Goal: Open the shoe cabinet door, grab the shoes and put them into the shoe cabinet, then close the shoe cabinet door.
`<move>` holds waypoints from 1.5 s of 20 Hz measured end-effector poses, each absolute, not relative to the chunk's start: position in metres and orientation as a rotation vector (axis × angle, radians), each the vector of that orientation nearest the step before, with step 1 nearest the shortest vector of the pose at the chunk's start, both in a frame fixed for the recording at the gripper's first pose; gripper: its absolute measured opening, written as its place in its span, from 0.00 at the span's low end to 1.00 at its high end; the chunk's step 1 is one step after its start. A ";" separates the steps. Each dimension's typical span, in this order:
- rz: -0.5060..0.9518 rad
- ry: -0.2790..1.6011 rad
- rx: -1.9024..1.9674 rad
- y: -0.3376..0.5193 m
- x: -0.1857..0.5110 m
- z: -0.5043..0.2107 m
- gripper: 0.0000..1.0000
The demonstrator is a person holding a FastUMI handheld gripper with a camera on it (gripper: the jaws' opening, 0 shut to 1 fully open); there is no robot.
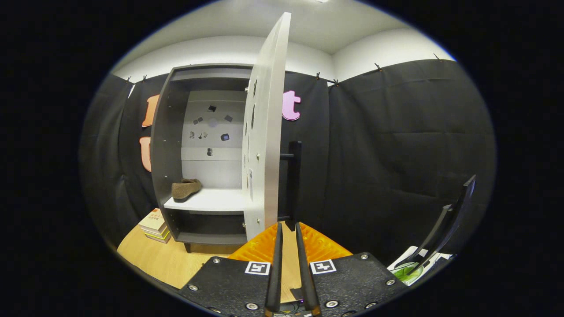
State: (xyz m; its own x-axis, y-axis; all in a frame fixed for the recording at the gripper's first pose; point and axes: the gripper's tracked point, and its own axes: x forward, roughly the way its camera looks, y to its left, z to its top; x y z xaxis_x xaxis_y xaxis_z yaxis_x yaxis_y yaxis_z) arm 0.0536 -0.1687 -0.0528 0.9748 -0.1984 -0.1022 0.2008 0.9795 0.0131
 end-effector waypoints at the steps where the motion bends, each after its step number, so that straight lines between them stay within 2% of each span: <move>1: -0.191 0.102 0.024 -0.161 0.049 -0.053 0.19; 9: -0.106 0.194 0.035 -0.092 0.027 -0.089 0.19; 18: -0.009 0.292 0.066 0.006 0.036 -0.147 0.19; 30: 0.152 0.598 0.037 0.088 0.107 -0.335 0.19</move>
State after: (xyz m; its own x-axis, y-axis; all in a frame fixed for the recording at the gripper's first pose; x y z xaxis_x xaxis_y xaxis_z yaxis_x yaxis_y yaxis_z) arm 0.1069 0.0876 -0.3354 0.8157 0.1530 -0.5579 -0.1316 0.9882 0.0787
